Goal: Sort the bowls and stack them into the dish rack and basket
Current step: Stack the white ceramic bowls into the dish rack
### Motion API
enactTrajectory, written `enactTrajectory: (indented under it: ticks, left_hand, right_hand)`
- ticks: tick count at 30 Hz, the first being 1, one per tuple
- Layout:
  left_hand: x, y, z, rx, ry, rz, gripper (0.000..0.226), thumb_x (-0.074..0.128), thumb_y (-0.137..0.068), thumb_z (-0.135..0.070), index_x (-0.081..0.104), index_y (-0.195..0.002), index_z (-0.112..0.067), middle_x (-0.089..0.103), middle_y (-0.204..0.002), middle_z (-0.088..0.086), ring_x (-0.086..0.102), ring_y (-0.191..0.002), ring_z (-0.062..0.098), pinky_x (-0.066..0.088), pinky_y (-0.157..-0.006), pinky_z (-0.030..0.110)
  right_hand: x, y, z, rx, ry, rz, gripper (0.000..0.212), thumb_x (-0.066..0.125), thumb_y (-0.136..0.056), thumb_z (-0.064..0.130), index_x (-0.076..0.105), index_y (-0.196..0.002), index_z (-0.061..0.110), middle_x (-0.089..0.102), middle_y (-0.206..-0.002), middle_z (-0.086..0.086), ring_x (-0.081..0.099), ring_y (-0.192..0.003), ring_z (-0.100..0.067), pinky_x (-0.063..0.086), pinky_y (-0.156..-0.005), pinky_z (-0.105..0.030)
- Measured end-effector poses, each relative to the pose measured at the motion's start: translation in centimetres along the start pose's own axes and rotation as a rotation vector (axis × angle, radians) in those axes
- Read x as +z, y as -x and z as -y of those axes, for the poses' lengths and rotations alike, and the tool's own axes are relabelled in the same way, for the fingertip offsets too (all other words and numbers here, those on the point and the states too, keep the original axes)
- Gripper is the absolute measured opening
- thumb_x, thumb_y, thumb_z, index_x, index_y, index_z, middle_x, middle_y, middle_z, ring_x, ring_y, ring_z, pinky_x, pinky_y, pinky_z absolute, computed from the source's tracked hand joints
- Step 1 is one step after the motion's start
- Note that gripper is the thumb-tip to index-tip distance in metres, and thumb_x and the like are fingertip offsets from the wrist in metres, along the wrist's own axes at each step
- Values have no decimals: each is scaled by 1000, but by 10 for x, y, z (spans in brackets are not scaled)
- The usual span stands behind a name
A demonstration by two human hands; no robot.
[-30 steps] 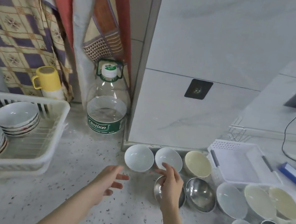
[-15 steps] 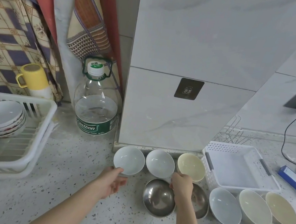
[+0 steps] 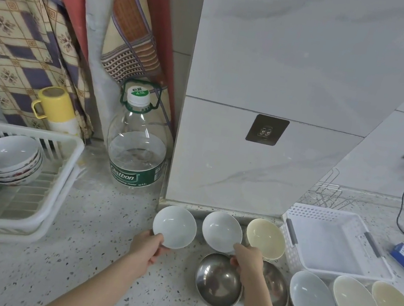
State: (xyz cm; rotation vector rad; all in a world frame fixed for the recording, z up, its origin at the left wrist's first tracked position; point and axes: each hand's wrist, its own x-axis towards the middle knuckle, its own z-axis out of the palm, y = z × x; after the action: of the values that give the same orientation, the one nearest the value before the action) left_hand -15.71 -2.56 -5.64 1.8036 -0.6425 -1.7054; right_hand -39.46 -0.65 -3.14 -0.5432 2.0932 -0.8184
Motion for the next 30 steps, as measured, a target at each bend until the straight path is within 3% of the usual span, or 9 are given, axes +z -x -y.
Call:
enactTrajectory:
  ticks: [6, 12, 17, 22, 27, 30]
  left_hand:
    - [-40, 10, 9, -10, 110, -34, 20, 49, -88, -3, 62, -103, -8, 76, -78, 19, 31, -42, 9, 26, -34, 18]
    - [-63, 28, 12, 20, 186, -22, 21, 48, -90, -2, 61, -106, -9, 76, -82, 22, 32, -41, 9, 26, -34, 18]
    - [-73, 46, 13, 47, 229, 2, 23, 47, -90, -2, 60, -108, -8, 76, -85, 21, 33, -38, 7, 28, -33, 17]
    - [-87, 68, 10, 94, 251, 4, 25, 47, -89, -4, 60, -110, -9, 76, -85, 21, 30, -39, 7, 27, -36, 18]
    - [-112, 86, 7, 137, 327, -16, 25, 48, -89, -5, 60, -111, -7, 76, -87, 21, 31, -40, 7, 27, -35, 17]
    - [-131, 93, 2, 182, 369, -42, 25, 47, -90, -5, 59, -112, -6, 76, -87, 21, 30, -40, 6, 26, -34, 17]
  right_hand:
    - [5, -14, 0, 31, -7, 22, 15, 57, -86, 8, 51, -72, 5, 54, -54, -9, 46, -28, -11, 26, -29, -15]
    - [9, -22, 1, 50, -29, 2, 22, 49, -81, -7, 54, -60, -4, 44, -28, -5, 42, -28, -17, 37, -37, -20]
    - [13, -16, 8, -15, 2, -9, 22, 49, -76, -8, 56, -56, -5, 51, -38, -11, 49, -45, -25, 41, -56, -33]
    - [15, -1, 18, -105, 61, -9, 22, 49, -75, -3, 65, -60, -3, 61, -41, -7, 48, -45, -21, 37, -49, -25]
    - [28, 35, 26, -271, 105, 3, 22, 53, -75, 2, 68, -59, 5, 66, -49, -4, 57, -56, -25, 43, -58, -31]
    - [40, 58, 29, -351, 160, 59, 22, 55, -75, 5, 70, -60, 0, 67, -52, -3, 53, -53, -24, 38, -55, -28]
